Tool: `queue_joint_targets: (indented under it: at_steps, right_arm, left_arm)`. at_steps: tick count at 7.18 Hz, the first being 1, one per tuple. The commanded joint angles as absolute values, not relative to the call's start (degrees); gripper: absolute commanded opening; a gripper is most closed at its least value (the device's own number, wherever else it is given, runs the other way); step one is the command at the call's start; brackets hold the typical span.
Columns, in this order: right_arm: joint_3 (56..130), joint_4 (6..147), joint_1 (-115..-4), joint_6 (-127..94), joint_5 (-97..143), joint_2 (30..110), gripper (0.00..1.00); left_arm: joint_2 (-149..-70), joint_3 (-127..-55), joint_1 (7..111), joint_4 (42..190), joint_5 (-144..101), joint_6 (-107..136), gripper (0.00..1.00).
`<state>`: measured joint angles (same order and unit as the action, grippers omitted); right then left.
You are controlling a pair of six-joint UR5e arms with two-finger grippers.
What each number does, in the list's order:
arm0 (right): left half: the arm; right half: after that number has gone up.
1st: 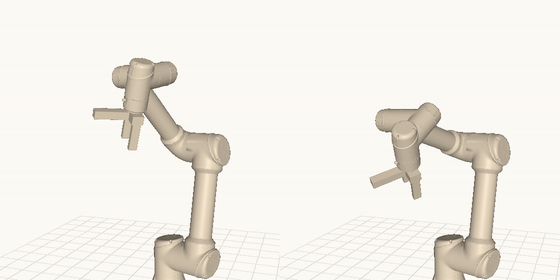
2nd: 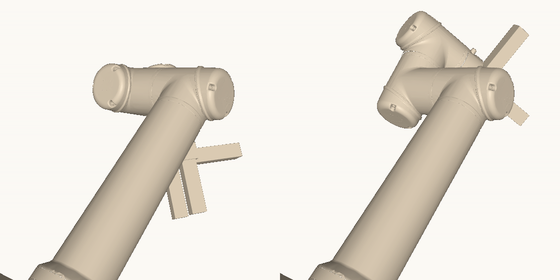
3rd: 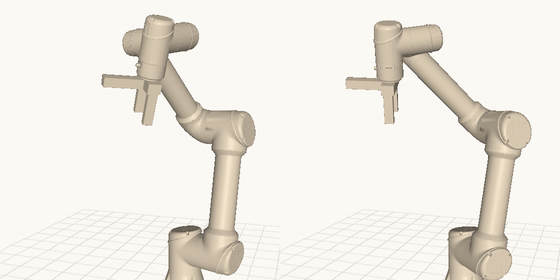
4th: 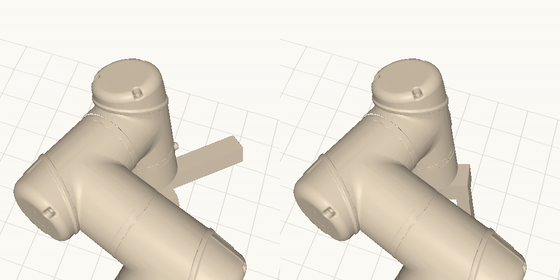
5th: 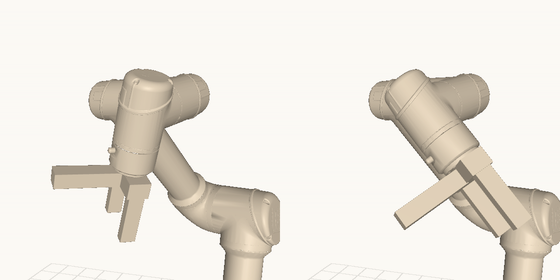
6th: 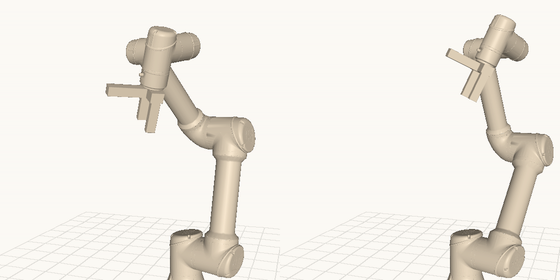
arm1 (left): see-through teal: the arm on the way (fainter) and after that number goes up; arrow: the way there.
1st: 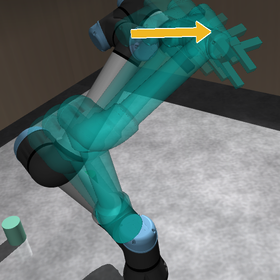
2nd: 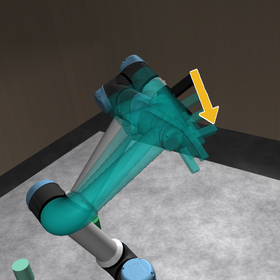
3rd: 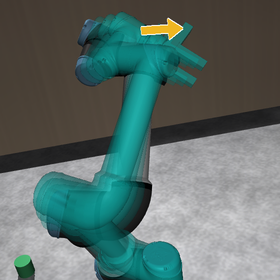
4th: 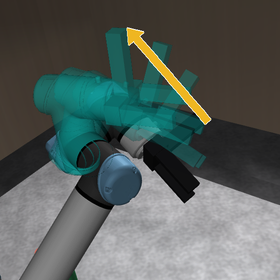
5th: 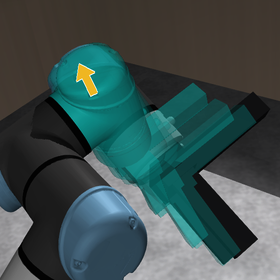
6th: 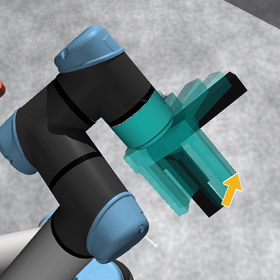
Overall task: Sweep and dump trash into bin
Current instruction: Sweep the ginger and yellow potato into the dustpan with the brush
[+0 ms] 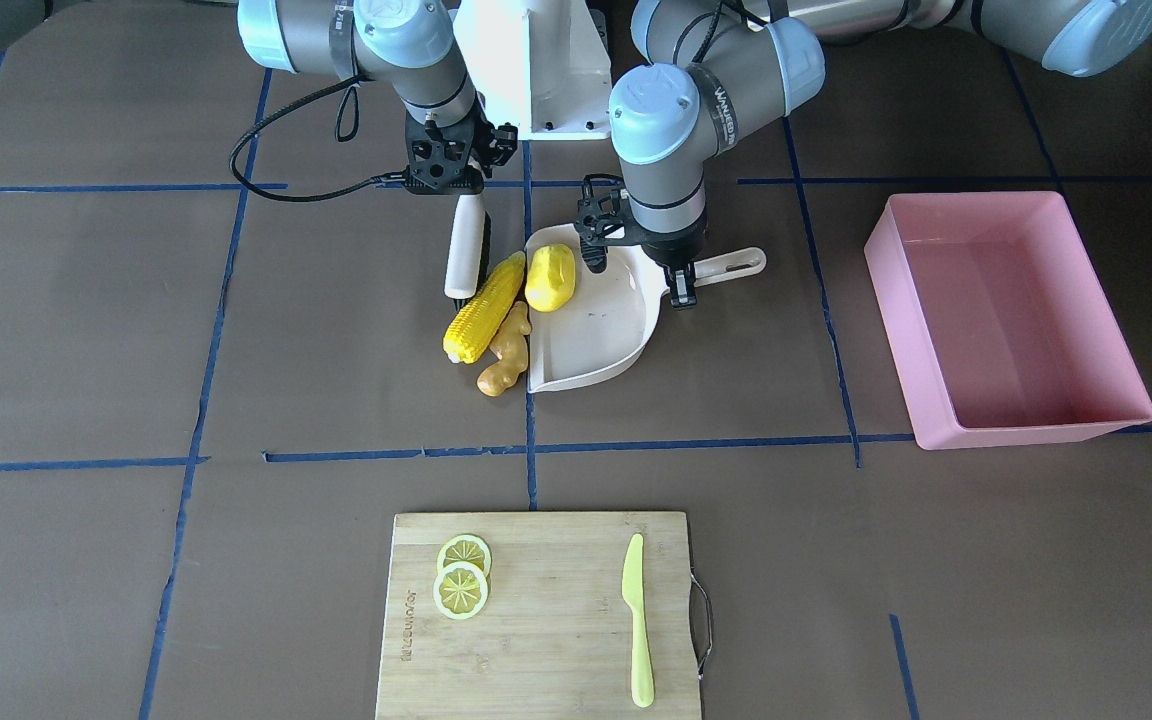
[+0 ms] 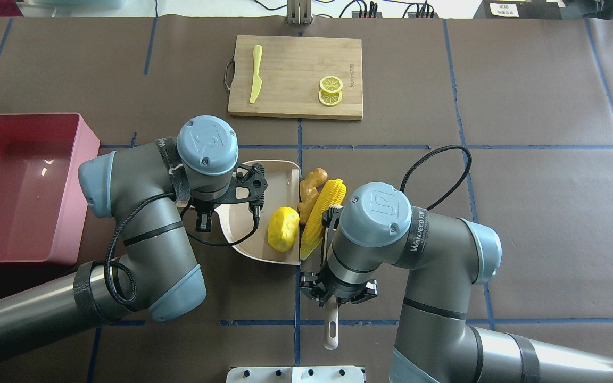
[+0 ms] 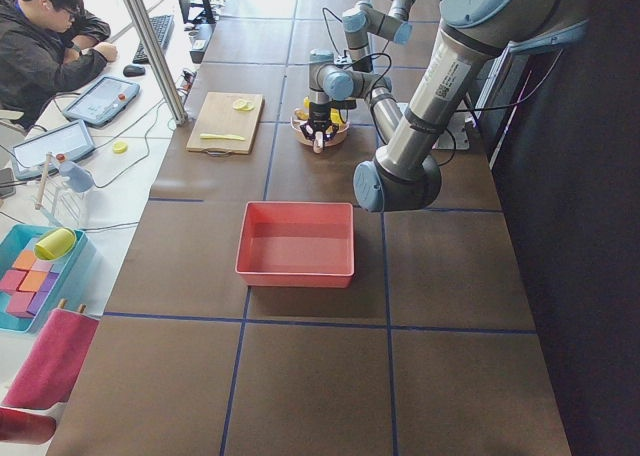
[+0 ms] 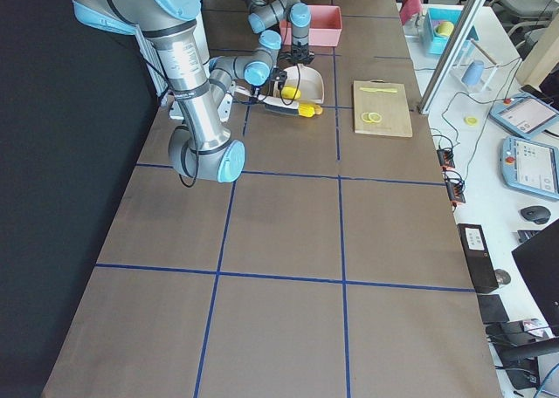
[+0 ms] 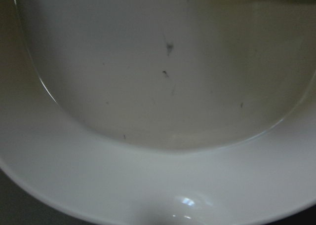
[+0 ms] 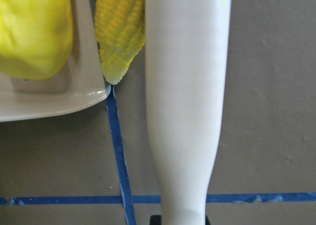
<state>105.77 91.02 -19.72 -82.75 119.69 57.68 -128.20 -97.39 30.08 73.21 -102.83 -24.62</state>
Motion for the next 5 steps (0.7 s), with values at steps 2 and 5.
queue_joint_targets:
  at_steps: [2,5]
  right_arm:
    - [100.5,90.4,-18.5,-83.7,119.4,53.6,0.0]
    - [102.0,90.4,-18.8,-83.5,119.6,53.7,0.0]
  left_arm:
    - [-128.1,-97.3,30.1,73.2,-102.8,-24.6,0.0]
    - [-128.1,-97.3,30.1,73.3,-102.8,-23.7,0.0]
